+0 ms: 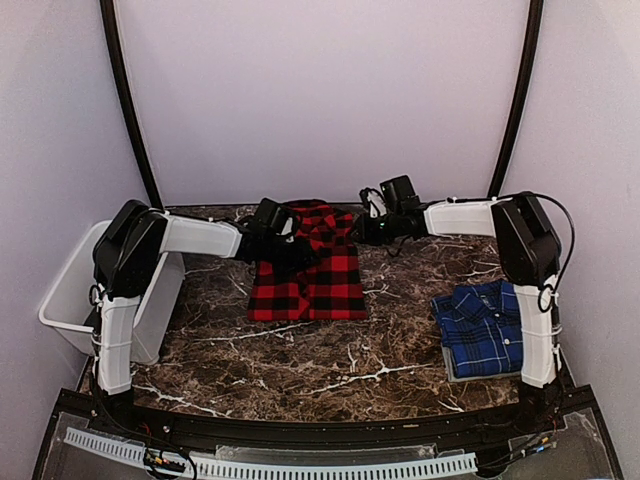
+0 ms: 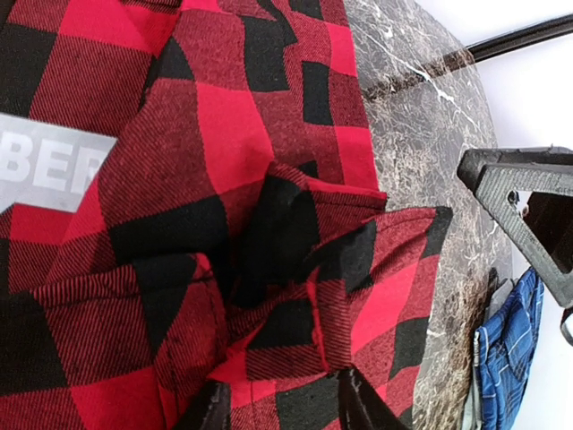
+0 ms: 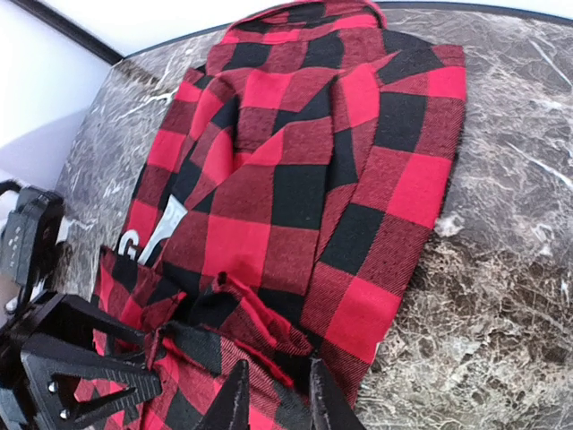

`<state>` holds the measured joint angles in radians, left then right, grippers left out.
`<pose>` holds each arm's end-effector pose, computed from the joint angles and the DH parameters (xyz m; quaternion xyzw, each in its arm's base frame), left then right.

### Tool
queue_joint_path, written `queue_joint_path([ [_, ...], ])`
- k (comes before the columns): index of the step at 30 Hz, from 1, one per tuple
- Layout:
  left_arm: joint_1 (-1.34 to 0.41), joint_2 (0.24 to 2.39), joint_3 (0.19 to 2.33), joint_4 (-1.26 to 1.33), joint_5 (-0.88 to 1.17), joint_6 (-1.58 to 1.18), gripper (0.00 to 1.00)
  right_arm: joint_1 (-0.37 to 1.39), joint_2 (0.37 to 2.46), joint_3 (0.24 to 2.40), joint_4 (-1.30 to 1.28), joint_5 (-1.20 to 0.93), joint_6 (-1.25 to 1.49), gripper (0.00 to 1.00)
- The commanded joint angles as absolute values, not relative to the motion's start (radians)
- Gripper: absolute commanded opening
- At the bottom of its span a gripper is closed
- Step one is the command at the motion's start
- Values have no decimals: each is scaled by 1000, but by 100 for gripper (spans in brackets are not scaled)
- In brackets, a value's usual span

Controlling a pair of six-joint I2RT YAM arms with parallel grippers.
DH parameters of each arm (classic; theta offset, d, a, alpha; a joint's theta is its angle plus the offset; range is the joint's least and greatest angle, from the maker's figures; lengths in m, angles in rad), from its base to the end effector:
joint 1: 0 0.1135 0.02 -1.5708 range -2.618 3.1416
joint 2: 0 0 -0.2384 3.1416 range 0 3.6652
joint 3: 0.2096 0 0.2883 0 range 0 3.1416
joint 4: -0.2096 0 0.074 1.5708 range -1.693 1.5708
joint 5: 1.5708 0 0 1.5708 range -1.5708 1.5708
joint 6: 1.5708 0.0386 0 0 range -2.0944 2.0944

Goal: Fold and stack the long sleeve shirts
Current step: Fold the rectangle-folded shirt at the center of the board.

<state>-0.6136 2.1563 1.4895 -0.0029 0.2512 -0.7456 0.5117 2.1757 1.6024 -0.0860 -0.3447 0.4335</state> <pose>0.4014 -0.2945 0.1158 -0.0045 0.8948 -0.3592 0.2652 0.4402 0.2622 0.1395 -0.1100 0.8810 0.3345 0.3160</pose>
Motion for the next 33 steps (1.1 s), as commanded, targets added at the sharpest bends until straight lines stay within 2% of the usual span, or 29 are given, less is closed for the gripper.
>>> queue_joint_path([
  [1,-597,2130,1528,-45,221,-690,42,522,2170,1669,-178,-246,410,29],
  [6,-590,2085,1517,-40,195,-646,46,541,2098,1604,-176,-223,406,30],
  [9,-585,2051,1497,-8,192,-625,52,569,2075,1564,-163,-240,403,30],
  [16,-562,2013,1460,29,179,-634,54,644,2127,1577,-120,-369,412,21],
  [19,-556,1986,1438,38,173,-645,52,659,2188,1634,-126,-383,409,19],
  [26,-554,1923,1340,36,150,-654,39,651,2381,1874,-205,-386,390,18],
  [33,-544,1882,1259,31,131,-663,36,638,2535,2046,-254,-419,404,20],
])
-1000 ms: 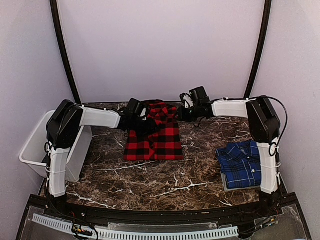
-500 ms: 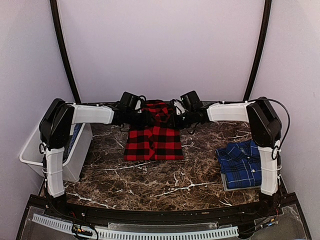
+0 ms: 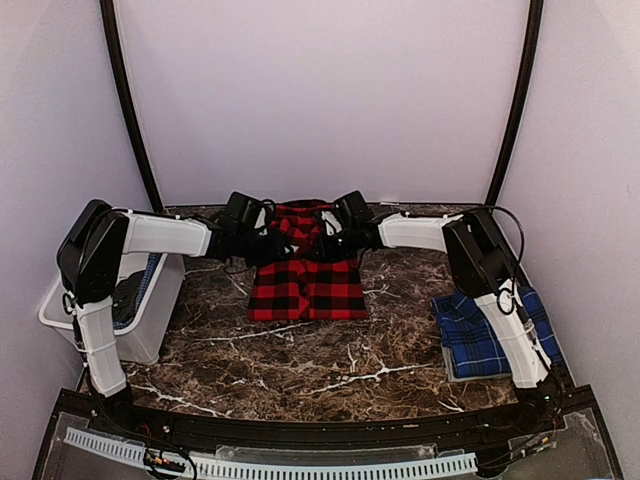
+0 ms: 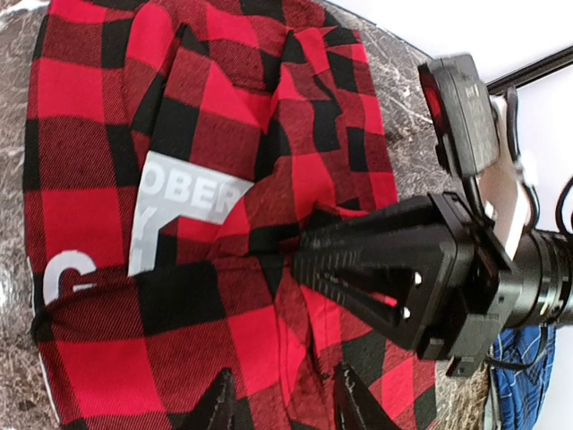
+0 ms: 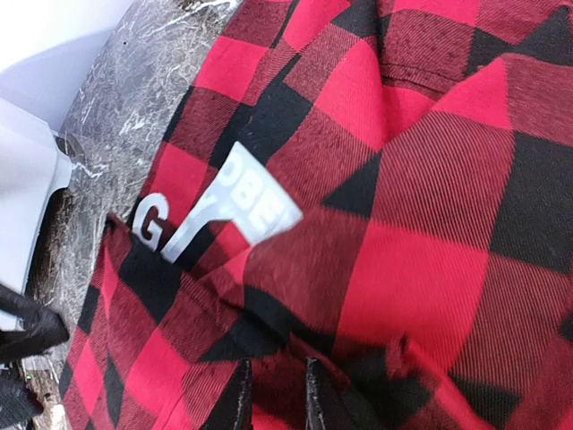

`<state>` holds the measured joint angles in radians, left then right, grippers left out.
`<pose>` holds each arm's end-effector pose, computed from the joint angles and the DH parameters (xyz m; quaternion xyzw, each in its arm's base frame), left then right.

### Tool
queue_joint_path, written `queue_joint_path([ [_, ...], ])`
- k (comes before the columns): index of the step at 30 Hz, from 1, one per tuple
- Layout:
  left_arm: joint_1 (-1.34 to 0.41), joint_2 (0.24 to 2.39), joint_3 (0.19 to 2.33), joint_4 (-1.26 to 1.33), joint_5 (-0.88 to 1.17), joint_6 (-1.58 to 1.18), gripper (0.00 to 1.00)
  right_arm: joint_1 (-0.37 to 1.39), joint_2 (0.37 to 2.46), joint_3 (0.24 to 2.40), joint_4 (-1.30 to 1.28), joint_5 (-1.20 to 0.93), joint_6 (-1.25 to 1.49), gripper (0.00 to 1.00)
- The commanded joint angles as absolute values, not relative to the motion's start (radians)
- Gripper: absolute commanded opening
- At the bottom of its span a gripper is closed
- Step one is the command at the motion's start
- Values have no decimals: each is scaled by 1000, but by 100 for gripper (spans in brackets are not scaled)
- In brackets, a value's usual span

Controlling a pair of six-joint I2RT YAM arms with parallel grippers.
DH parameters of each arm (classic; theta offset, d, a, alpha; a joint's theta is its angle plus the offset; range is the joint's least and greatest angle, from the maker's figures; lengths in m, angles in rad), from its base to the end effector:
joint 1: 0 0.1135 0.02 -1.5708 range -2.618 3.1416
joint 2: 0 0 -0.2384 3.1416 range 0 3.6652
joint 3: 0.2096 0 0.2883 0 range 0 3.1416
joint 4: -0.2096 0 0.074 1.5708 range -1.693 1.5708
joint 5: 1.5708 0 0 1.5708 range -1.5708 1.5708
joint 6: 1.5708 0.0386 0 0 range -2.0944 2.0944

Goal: Fold and stack the long sleeve shirts
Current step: Fold the rectangle-folded shirt at the center of the board, then pick up the 2/3-rectangle-folded shirt from the center of the board.

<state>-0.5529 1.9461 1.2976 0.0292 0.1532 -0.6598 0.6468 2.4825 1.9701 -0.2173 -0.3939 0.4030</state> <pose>0.3881 -0.2464 0.1477 -0.0123 0.8869 -0.3161 0.3365 0.4423 0.3525 0.1004 -0.1881 0.8789 0.3552 0.2570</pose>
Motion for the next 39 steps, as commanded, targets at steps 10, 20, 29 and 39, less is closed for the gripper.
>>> queue_joint_path([
  [10,-515,1858,1222,10,107,-676,34,636,2456,2029,-263,-437,405,31],
  [20,-514,1720,1092,6,152,-668,35,617,2263,1956,-277,-402,377,46],
  [29,-521,1584,882,-38,227,-702,34,600,2024,1563,-186,-389,396,40],
  [39,-561,1515,754,-51,238,-720,32,663,1815,1190,-124,-398,440,34],
])
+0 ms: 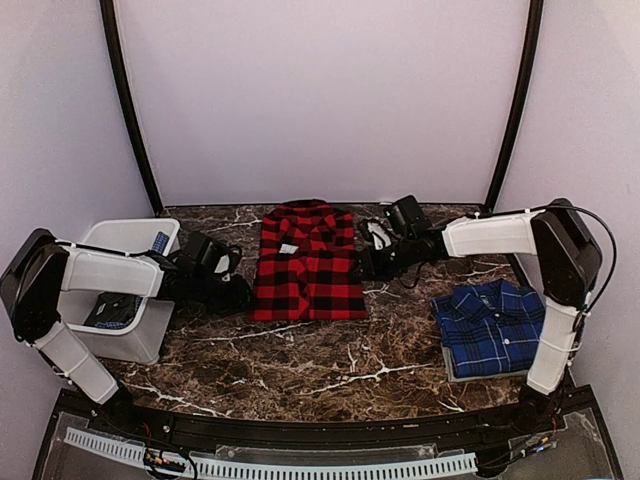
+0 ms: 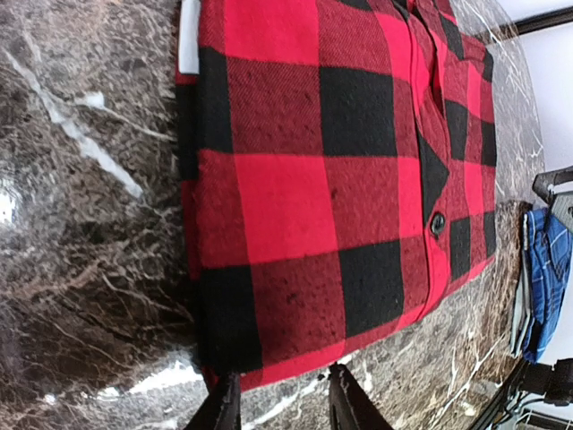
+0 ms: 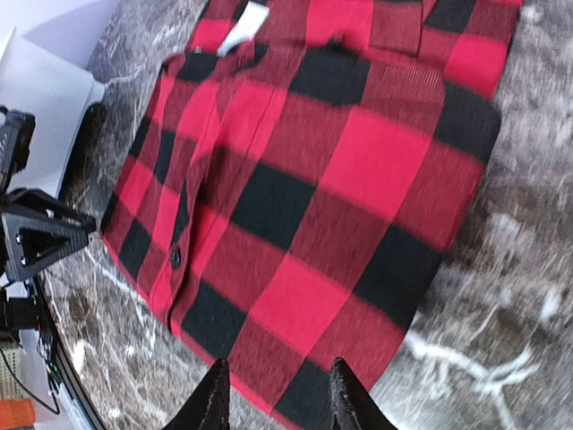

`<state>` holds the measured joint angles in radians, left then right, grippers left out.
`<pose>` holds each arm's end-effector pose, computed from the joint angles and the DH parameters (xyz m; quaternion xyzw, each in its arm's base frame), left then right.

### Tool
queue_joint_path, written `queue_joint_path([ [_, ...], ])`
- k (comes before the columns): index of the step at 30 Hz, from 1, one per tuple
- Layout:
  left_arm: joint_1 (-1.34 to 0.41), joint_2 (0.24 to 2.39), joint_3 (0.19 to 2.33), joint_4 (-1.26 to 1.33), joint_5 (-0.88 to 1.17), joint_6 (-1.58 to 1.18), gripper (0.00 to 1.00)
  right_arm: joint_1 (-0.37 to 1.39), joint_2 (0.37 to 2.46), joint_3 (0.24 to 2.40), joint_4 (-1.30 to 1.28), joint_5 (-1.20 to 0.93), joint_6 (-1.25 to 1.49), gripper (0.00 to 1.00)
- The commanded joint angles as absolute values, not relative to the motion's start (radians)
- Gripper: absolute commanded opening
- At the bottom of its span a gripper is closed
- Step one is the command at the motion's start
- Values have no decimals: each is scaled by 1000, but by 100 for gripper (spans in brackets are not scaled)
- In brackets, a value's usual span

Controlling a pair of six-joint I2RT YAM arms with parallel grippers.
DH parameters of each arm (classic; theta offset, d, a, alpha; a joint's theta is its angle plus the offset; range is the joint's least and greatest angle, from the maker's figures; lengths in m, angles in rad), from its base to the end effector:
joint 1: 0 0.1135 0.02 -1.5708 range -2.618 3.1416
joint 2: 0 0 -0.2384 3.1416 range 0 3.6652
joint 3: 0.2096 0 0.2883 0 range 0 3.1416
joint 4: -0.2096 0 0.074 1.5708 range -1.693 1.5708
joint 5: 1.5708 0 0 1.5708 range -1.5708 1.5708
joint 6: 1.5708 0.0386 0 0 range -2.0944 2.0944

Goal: Fold and stack the long sleeve shirts
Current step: Pick up the 2/3-rectangle-folded shirt from the center of the board.

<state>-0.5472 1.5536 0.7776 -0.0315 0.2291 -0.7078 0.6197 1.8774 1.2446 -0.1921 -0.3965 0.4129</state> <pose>0.2827 -0.1825 0.1165 -0.0315 0.9224 -0.3031 0.2372 0.3407 0.2614 0.1419 -0.1656 0.9007 0.3359 0.2201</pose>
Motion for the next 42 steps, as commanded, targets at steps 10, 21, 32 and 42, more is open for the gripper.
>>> queue_joint_path([
  [10,-575,1551,730,-73,102,-760,30,714,1778,1030,-71,-343,508,30],
  [21,-601,1613,746,-120,59,-751,29,714,1808,984,-92,-258,526,27],
  [32,-621,1598,744,-149,51,-762,29,715,1792,954,-98,-228,533,27],
  [42,-623,1606,721,-107,110,-779,30,725,1818,966,-92,-233,542,27],
])
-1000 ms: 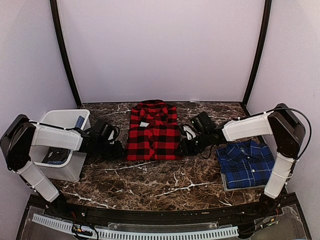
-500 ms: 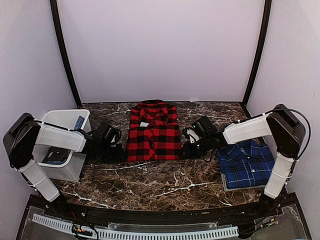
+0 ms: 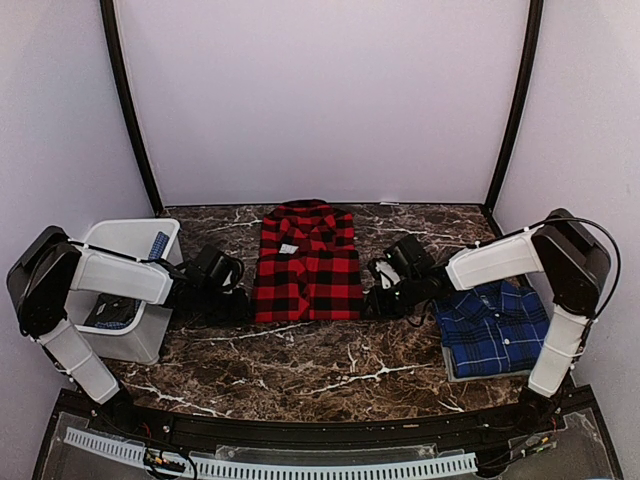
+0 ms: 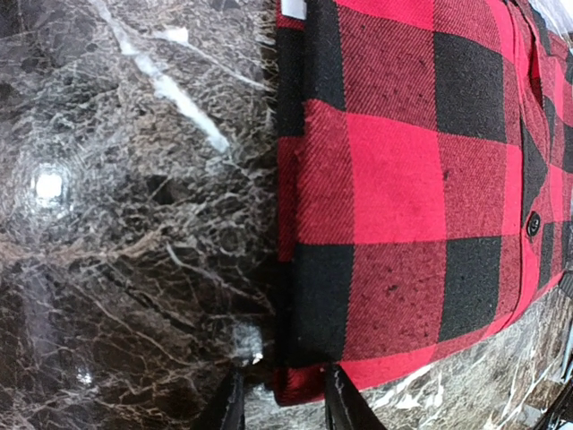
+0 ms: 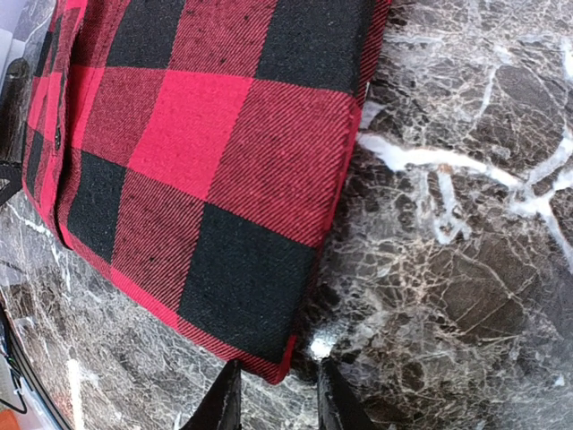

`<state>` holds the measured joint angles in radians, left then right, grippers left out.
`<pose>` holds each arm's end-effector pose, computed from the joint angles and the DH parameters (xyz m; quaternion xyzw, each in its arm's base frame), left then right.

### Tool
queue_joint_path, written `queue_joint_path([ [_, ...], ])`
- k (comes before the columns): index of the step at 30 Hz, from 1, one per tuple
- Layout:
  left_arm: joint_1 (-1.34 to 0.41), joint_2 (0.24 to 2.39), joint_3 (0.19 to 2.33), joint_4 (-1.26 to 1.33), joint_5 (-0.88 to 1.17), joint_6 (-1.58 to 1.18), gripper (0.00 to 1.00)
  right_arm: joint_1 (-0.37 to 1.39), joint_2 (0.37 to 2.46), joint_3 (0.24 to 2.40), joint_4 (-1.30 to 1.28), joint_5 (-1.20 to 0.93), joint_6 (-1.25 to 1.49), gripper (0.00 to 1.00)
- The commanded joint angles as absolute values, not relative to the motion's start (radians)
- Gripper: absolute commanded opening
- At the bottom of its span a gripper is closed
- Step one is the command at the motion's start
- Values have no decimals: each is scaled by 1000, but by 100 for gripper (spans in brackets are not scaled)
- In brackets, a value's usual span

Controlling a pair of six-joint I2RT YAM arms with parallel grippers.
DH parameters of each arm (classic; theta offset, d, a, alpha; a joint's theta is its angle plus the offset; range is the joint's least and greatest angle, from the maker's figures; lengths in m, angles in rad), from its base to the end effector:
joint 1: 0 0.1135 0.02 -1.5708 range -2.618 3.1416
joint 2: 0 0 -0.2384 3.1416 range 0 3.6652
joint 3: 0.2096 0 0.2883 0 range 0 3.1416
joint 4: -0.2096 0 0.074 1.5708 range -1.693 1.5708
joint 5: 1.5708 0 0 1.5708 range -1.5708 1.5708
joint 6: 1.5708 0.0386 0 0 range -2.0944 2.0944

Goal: Fold and stack the long sleeve shirts
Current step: Pick up the 2/3-rectangle-folded shirt from the center of the board.

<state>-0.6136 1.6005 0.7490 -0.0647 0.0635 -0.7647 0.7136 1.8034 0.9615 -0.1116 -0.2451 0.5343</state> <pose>0.2655 -0.1900 0.0899 -0.0613 0.9445 -0.2275 0.2289 0.2751 0.2506 0.0842 -0.1216 0.9385 0.2707 0.1766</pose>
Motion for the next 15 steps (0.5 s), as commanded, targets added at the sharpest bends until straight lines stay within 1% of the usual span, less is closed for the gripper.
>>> queue_joint_path([
  [1,-625,1609,720,-104,113,-781,30,726,1821,968,-93,-234,541,27],
  [6,-632,1634,718,-81,147,-793,30,734,1833,970,-89,-235,543,26],
  [11,-635,1651,738,-103,127,-788,28,741,1844,972,-84,-235,546,25],
  [13,-635,1654,745,-106,127,-785,25,741,1848,969,-78,-235,548,23],
  [15,-635,1656,752,-108,129,-783,20,742,1850,966,-73,-237,550,20],
])
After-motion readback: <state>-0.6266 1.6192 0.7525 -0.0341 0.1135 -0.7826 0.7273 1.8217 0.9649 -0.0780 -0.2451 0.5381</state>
